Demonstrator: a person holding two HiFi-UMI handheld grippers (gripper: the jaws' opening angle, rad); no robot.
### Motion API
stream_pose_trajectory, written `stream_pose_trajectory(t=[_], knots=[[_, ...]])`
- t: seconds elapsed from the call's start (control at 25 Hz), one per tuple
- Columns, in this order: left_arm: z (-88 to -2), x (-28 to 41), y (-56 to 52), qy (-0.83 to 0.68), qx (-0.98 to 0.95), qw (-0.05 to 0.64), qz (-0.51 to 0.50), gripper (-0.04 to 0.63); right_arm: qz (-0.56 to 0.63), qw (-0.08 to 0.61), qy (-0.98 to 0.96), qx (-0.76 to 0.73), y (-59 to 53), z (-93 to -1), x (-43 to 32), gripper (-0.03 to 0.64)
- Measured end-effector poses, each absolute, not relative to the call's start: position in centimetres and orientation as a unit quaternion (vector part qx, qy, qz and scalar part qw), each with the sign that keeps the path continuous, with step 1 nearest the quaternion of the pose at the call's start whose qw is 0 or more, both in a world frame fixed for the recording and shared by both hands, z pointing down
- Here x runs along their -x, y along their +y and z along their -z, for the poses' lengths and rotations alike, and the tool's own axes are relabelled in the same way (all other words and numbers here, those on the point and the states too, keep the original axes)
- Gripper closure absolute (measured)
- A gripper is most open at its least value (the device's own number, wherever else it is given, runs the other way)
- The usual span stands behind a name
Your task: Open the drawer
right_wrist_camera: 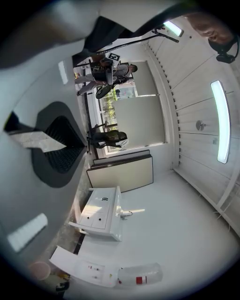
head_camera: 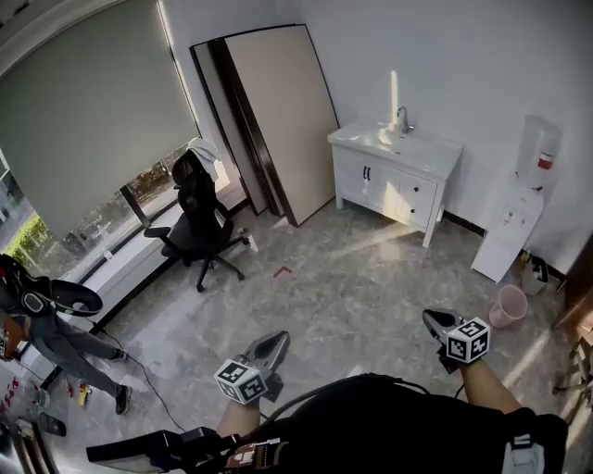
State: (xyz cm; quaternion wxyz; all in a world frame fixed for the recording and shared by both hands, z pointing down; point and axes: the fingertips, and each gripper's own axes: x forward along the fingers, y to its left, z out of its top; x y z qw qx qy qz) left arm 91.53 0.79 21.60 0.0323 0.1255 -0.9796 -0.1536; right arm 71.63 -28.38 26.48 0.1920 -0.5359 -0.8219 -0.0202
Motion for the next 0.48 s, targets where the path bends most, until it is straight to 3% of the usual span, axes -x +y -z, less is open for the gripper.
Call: stream_pose_trajectory(t=[0.48], knots=[[-22.9,-80.6,-0.3,-0.981,-0.103,0.044,0.157,0.604,0.001,0.200,-0.810,0.552,-28.2,-28.4,-59.0,0.615]])
